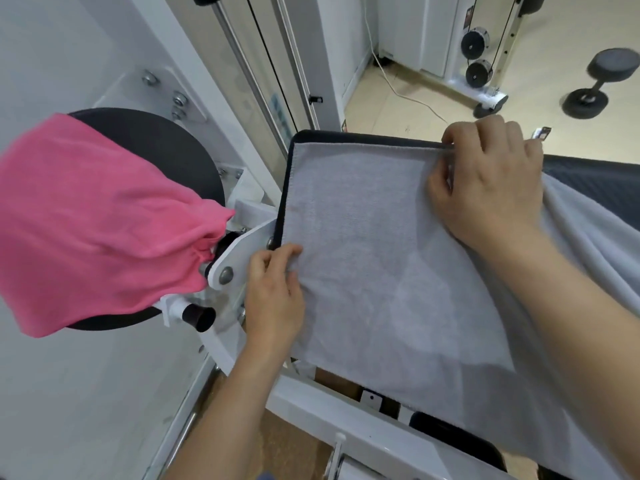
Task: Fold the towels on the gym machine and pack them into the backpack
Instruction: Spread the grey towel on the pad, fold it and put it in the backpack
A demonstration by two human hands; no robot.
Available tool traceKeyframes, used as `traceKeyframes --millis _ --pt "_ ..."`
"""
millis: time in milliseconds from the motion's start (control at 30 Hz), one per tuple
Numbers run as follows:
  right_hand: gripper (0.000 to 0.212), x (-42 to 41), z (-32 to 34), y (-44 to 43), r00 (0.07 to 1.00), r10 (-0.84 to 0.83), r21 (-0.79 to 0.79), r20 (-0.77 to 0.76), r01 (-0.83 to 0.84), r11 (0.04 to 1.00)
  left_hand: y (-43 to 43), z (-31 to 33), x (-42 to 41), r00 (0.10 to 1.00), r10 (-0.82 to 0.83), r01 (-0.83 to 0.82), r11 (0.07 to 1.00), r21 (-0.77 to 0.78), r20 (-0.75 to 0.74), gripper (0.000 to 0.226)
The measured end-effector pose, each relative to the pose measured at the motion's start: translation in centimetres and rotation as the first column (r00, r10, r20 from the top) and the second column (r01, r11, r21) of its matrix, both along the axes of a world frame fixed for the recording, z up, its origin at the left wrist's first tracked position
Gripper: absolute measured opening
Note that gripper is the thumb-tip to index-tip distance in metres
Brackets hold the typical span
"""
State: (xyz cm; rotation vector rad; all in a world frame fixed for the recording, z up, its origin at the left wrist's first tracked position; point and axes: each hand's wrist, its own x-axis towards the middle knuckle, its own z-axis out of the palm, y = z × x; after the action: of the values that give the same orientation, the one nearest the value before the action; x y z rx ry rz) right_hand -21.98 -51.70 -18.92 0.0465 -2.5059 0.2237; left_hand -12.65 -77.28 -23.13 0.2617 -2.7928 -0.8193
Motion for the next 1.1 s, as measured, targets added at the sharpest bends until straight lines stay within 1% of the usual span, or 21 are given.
traceKeyframes --millis 100,167,233,300,333,367,400,433,500,533,600,667,733,800,867,933,1000,1067,1100 --pt "0.021 -0.1 0.3 0.0 0.999 0.002 0.017 0.047 -0.003 1.000 -0.5 0.8 -0.7 1.000 -0.017 0.016 1.000 0.006 0.007 0.042" --pt "0.024 0.2 0.9 -0.1 0.997 0.019 0.012 0.079 -0.020 1.000 -0.5 1.0 -1.0 1.000 -0.015 0.015 0.999 -0.032 0.016 0.043" --pt "0.033 1.6 1.8 -0.1 0.992 0.056 -0.033 0.114 -0.053 0.998 -0.1 1.3 -0.8 0.999 -0.037 0.039 0.982 -0.184 0.012 0.043" --pt "0.048 4.5 2.5 0.4 0.980 0.111 -0.121 0.163 -0.092 0.988 1.0 1.8 -0.2 0.998 -0.061 0.048 0.935 -0.351 -0.024 0.047" --pt "0.050 6.5 2.7 0.8 0.978 0.135 -0.174 0.160 -0.107 0.979 1.8 2.0 0.3 0.996 -0.081 0.059 0.919 -0.389 -0.041 0.048" --pt "0.050 8.7 2.7 1.5 0.979 0.145 -0.221 0.144 -0.111 0.969 2.9 2.3 0.7 0.988 -0.142 0.108 0.915 -0.390 -0.060 0.048" --pt "0.047 11.1 2.5 2.2 0.981 0.137 -0.255 0.139 -0.098 0.962 4.3 2.5 1.2 0.966 -0.246 0.202 0.909 -0.365 -0.077 0.046" --pt "0.044 13.3 2.2 3.0 0.982 0.118 -0.282 0.148 -0.072 0.957 6.0 2.6 1.6 0.924 -0.372 0.326 0.888 -0.325 -0.091 0.043" --pt "0.040 17.2 1.3 4.9 0.979 0.065 -0.319 0.195 0.001 0.948 9.8 2.2 2.5 0.795 -0.598 0.556 0.786 -0.269 -0.103 0.035" --pt "0.040 18.6 0.7 6.0 0.972 0.041 -0.335 0.231 0.040 0.941 11.8 2.0 2.9 0.731 -0.673 0.634 0.730 -0.255 -0.108 0.033" --pt "0.040 20.5 0.0 8.5 0.956 -0.009 -0.361 0.293 0.120 0.925 15.7 1.9 3.6 0.633 -0.762 0.731 0.647 -0.218 -0.138 0.035" --pt "0.036 21.8 -0.5 11.1 0.948 -0.091 -0.372 0.306 0.207 0.905 18.9 2.3 3.8 0.570 -0.801 0.781 0.597 -0.183 -0.182 0.034" --pt "0.034 22.6 -0.8 13.8 0.926 -0.198 -0.350 0.321 0.311 0.884 21.6 2.9 3.5 0.521 -0.819 0.807 0.565 -0.174 -0.241 0.031" --pt "0.037 23.2 -0.9 16.3 0.887 -0.265 -0.306 0.378 0.390 0.869 24.0 3.7 2.9 0.461 -0.830 0.823 0.532 -0.198 -0.314 0.025" --pt "0.040 23.4 -0.8 18.4 0.837 -0.307 -0.253 0.453 0.450 0.856 25.9 4.4 1.8 0.444 -0.828 0.828 0.525 -0.197 -0.343 0.020" --pt "0.036 23.5 -0.5 19.7 0.792 -0.318 -0.192 0.522 0.473 0.860 27.0 4.9 0.5 0.469 -0.824 0.815 0.543 -0.203 -0.319 0.019" --pt "0.022 23.2 -0.1 20.4 0.774 -0.305 -0.116 0.555 0.435 0.893 27.4 4.8 -0.7 0.501 -0.835 0.808 0.546 -0.223 -0.229 0.024" --pt "0.015 22.8 0.7 20.7 0.738 -0.308 -0.045 0.601 0.415 0.909 27.3 4.5 -1.4 0.502 -0.852 0.815 0.524 -0.245 -0.151 0.027" --pt "0.015 22.5 1.1 21.0 0.719 -0.319 -0.015 0.617 0.417 0.909 27.3 4.4 -1.6 0.496 -0.857 0.819 0.515 -0.252 -0.141 0.022"
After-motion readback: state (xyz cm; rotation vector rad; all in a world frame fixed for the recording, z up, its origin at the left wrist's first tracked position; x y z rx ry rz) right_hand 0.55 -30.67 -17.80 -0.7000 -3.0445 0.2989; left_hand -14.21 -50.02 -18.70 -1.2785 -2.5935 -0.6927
